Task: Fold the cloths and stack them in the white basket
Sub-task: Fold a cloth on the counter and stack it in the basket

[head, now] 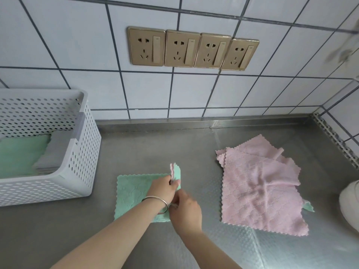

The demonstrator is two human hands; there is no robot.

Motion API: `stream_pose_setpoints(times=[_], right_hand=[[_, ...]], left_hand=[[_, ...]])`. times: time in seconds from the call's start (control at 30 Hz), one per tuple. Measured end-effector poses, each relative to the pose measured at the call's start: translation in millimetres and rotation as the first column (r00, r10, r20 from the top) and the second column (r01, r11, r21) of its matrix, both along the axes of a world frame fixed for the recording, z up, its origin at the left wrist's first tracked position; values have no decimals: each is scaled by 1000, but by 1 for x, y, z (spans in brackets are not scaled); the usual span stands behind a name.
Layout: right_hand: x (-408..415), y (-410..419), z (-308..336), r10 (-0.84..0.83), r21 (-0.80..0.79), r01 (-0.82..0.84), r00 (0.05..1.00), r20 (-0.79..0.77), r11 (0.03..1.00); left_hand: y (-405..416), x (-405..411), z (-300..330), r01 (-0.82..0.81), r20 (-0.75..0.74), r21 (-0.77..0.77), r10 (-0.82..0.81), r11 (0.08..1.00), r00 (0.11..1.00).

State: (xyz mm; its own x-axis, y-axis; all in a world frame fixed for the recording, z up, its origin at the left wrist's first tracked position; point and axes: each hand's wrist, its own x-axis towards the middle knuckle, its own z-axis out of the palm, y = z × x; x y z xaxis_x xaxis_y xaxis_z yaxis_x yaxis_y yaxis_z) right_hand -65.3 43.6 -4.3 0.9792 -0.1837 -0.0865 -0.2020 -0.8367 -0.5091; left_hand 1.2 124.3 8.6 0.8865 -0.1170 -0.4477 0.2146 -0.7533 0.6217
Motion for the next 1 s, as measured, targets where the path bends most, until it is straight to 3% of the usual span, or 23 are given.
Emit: stream_pose_setpoints(times=[0.13, 0.2, 0.27, 0.4, 0.57, 0.8, 1.0], right_hand=[[-3, 9, -7, 217, -102, -204, 966, 143, 974], [-7, 9, -12, 296, -123, -272, 916, 272, 954], [-11, 10, -17, 342, -142, -312, 888, 308, 939], [-17, 9, -27, 327, -132, -302, 910, 254, 944], [-19, 13, -41, 411, -171, -396, 909, 61, 902], [-14, 36, -59, 505, -293, -489, 863, -24, 822], [-7, 41, -74, 529, -365, -491, 848, 5, 791]], left_hand=[[10, 5, 0, -25, -14, 98, 26, 995, 1000], [16, 3, -4, -85, -56, 34, 86, 996, 995], [21, -1, -9, -194, -104, -52, 188, 980, 977], [36, -10, -12, -350, -119, -131, 336, 928, 934], [64, -17, -21, -431, -69, -172, 426, 886, 902], [107, -18, -42, -395, -22, 1, 395, 919, 919], [121, -10, -59, -406, -40, 40, 407, 913, 912]])
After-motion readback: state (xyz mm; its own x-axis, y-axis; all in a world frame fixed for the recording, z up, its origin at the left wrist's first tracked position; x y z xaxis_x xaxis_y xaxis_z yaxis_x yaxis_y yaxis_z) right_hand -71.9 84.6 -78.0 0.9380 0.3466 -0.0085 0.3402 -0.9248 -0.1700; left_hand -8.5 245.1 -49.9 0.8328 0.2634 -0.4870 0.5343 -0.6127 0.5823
